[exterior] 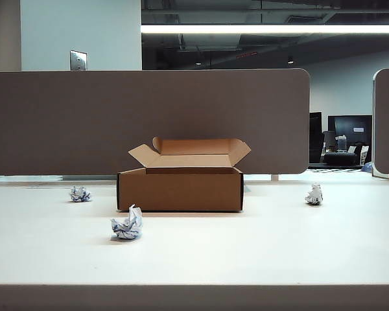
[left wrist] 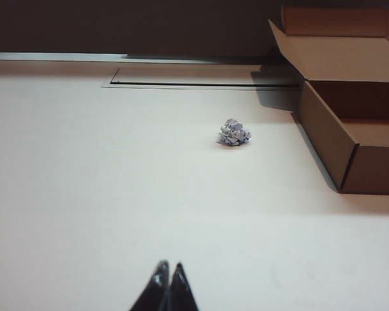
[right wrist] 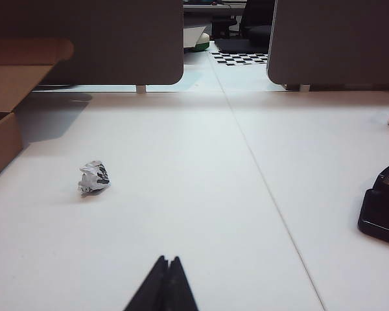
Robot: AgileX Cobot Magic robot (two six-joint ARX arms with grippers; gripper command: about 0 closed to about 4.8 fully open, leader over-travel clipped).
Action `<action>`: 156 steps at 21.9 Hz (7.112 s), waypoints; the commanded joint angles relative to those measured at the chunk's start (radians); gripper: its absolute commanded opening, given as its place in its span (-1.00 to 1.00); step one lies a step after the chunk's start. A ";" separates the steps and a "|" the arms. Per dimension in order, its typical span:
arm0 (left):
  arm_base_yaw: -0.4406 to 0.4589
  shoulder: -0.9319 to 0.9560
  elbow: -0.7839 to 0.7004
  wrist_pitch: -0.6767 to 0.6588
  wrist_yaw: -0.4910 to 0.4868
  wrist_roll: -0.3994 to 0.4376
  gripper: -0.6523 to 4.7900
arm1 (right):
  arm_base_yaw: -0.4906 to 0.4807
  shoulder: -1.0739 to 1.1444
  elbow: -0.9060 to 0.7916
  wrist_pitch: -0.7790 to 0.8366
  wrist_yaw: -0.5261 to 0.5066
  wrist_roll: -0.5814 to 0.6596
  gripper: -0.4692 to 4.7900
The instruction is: Pick up all the paper balls on the table and put them in the paper box.
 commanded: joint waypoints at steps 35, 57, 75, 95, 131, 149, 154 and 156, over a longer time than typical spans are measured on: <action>0.003 0.956 0.900 0.061 0.078 0.091 -0.78 | 0.071 1.084 0.908 0.175 -0.133 0.060 -0.84; 0.011 1.962 1.489 -0.014 0.186 0.123 0.13 | 0.150 1.809 1.256 -0.025 -0.075 0.078 0.26; 0.011 2.160 1.719 -0.332 0.226 0.080 0.15 | 0.150 1.896 1.329 -0.195 -0.111 0.124 0.27; 0.002 2.200 1.724 -0.389 0.211 0.084 0.14 | 0.118 2.001 1.462 -0.330 -0.237 0.127 0.26; -0.004 2.189 1.869 -0.496 0.236 0.029 -0.69 | 0.122 2.051 1.680 -0.510 -0.320 0.100 -0.76; -0.225 2.126 1.961 -0.592 0.386 0.017 -0.03 | 0.326 2.077 1.891 -0.562 -0.552 0.037 0.02; -0.223 2.125 1.961 -0.621 0.401 0.040 -0.04 | 0.325 2.077 1.891 -0.568 -0.555 0.036 0.03; -0.222 2.121 1.961 -0.640 0.439 0.048 -0.06 | 0.325 2.077 1.891 -0.569 -0.575 0.014 0.14</action>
